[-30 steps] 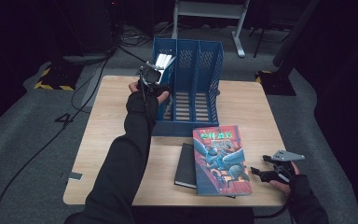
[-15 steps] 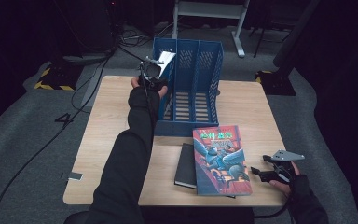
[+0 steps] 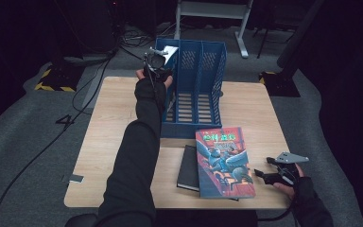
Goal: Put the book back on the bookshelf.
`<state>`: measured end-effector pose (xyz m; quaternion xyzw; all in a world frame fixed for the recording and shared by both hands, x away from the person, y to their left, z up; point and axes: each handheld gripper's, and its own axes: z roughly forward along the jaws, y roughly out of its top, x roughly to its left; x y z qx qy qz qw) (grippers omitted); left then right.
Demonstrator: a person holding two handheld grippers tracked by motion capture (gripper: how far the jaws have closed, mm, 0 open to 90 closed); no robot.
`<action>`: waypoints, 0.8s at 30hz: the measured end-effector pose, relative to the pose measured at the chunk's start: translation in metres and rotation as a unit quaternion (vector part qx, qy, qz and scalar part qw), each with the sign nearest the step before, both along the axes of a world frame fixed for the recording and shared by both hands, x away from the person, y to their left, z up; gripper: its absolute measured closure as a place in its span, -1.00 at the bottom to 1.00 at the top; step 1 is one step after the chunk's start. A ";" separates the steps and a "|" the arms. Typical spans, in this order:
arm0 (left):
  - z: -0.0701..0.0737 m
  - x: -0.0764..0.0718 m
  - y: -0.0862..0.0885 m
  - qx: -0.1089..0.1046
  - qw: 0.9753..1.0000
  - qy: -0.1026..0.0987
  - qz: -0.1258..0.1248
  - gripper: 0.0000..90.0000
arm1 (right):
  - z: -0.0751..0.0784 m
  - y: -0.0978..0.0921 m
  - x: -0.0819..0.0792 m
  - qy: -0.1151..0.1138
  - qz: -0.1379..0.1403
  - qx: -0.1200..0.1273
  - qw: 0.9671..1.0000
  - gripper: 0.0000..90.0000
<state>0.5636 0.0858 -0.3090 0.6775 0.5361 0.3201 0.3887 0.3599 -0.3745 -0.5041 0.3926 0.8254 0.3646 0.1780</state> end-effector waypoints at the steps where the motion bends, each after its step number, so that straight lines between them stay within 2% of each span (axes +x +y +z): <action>1: 0.000 0.001 -0.001 0.003 1.000 -0.005 0.004 0.35 | 0.000 0.000 0.000 0.000 0.000 0.000 1.000 -0.57; 4: -0.001 0.006 -0.002 0.000 1.000 -0.018 0.018 0.35 | 0.000 0.000 0.000 0.000 0.001 0.000 1.000 -0.57; 7: -0.004 0.007 -0.002 -0.003 0.999 -0.022 0.023 0.35 | 0.000 0.000 0.000 0.000 0.001 0.000 1.000 -0.57; 8: -0.006 0.007 -0.001 -0.009 0.999 -0.026 0.027 0.34 | 0.000 0.000 0.000 0.000 0.001 0.001 1.000 -0.57; 13: -0.014 0.005 0.000 -0.014 0.999 -0.019 0.025 0.34 | 0.000 0.000 0.000 0.001 0.001 0.001 1.000 -0.57; 18: -0.017 0.001 0.004 -0.019 0.999 -0.025 0.023 0.33 | 0.000 0.000 0.000 0.000 0.001 0.000 1.000 -0.57; 24: -0.023 -0.003 0.010 -0.014 1.000 -0.019 0.016 0.31 | 0.000 0.000 0.000 0.000 0.001 -0.001 1.000 -0.57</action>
